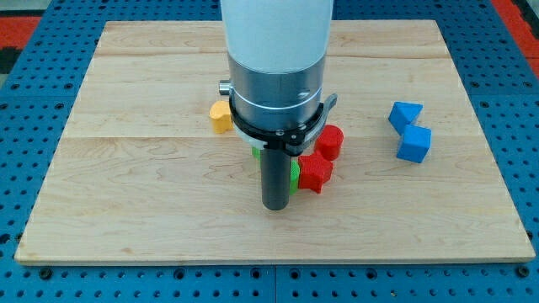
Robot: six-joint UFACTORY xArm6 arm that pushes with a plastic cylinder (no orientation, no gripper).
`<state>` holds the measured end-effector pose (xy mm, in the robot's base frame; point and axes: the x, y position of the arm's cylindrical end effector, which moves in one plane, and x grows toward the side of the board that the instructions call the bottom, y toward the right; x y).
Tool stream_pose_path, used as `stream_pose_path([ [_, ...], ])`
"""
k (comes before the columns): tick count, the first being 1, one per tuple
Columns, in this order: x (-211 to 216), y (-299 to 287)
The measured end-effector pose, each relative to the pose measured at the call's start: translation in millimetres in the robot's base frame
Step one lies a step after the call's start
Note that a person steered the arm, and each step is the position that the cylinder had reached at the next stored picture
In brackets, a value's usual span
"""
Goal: Move the yellow heart to the bottom right of the yellow yellow hexagon
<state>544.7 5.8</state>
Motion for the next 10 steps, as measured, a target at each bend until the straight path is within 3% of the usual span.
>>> stream_pose_path([
  [2,-25,3],
  [4,-39,-57],
  [5,-62,-86],
  [8,-144,-74],
  [10,-148,-128],
])
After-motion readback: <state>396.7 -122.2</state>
